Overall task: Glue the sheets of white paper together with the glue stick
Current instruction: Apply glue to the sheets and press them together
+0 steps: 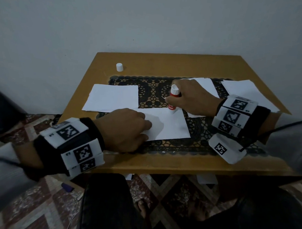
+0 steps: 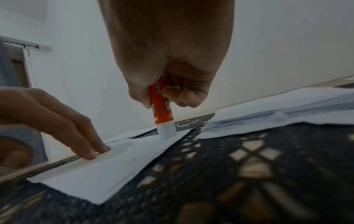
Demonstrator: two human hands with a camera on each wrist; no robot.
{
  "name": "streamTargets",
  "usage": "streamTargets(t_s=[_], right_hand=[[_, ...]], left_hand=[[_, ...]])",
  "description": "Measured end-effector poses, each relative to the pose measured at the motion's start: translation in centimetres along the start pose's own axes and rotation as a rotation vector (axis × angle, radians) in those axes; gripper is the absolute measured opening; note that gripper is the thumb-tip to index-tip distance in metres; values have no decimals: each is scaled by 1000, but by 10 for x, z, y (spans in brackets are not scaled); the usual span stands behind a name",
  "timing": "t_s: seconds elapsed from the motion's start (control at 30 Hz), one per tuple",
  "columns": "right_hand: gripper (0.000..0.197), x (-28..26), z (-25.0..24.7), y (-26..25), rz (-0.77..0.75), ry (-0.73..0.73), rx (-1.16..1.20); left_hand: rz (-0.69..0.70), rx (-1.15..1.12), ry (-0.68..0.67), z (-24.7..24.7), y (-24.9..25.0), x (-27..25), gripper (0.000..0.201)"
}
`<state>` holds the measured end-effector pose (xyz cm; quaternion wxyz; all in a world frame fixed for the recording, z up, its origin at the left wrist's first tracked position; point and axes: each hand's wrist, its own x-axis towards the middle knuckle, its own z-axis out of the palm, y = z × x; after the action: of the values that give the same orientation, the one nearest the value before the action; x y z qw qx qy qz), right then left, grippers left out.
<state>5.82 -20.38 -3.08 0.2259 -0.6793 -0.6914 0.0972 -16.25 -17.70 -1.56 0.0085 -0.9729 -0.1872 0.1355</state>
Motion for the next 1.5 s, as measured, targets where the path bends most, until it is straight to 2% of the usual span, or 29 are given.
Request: streamTargets(t_s=[0.17,0.3,0.47,0.63,0.73,1.23,1.5], right_hand=[[28,-5,-5,6,42,26,-31],[31,-2,-15,5,89,8,-64],[31,2,-31,3,94,100,-84],[34,-8,-17,-1,49,20,-44],[33,-8,-6,2,41,31,-45],[22,-44,-8,-10,43,-58,-13],[23,-53,-17,-15,29,-151,3]], left_hand=[[-15,50,15,-7,-5,25,55],[-1,98,-79,-7,-5,44,70],[0,70,-129,-11,-7,54,78],[4,92,-152,-9,-8,55,78],[3,100,-149,-10,-8,56,78],[6,68,-140,-9,-8,57,76],[-44,-117,-11,-12,-4,65,49]])
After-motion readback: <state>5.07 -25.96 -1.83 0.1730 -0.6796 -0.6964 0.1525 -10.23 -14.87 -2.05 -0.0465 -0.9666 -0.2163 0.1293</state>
